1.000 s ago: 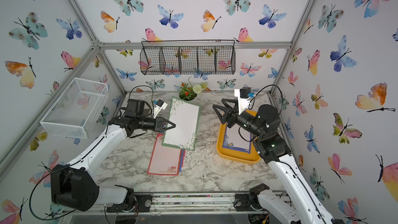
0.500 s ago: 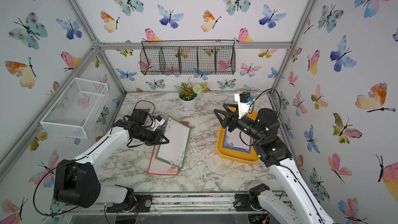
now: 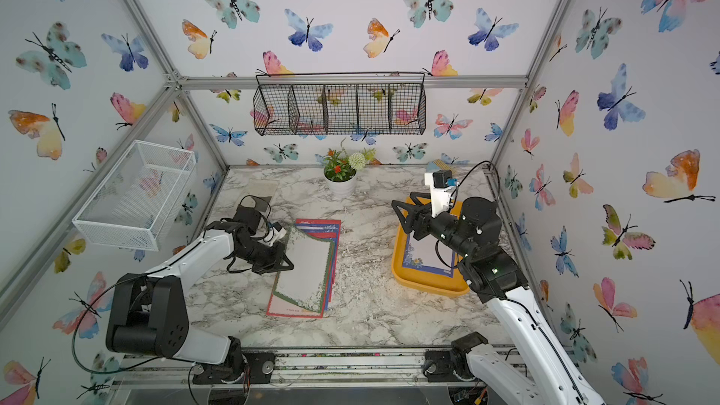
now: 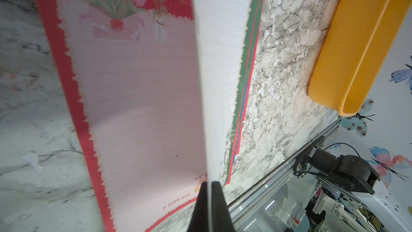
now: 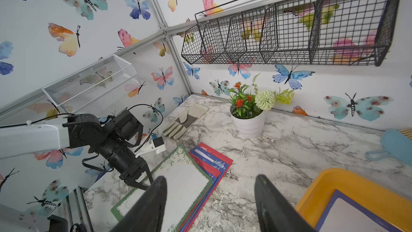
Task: Take out the stationery paper from the storage box
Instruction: Place the stationery paper at the center of the board.
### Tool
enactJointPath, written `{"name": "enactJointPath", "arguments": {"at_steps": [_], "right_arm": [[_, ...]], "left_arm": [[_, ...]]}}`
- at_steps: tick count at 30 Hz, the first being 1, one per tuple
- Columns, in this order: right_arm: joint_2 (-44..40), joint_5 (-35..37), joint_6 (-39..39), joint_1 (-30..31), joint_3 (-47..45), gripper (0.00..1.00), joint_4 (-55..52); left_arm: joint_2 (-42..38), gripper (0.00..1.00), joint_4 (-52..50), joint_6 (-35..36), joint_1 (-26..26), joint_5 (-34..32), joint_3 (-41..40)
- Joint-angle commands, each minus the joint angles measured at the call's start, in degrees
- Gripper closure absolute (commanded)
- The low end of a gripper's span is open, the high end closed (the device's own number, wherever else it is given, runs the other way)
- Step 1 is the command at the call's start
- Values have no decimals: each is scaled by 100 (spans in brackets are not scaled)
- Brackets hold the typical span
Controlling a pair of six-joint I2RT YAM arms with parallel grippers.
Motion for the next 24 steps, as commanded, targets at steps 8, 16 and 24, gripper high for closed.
{"name": "enactJointPath", "arguments": {"at_steps": [8, 16, 24], "right_arm": [[1, 100, -48, 7, -76, 35, -209], [67, 156, -93, 7, -59, 34, -266], [58, 188, -98, 7, -107, 34, -254]], "left_arm": [[559, 97, -208, -14, 59, -823, 170], [642, 93, -274, -27, 58, -1008, 195], [511, 75, -330, -71, 59, -1125, 137]]}}
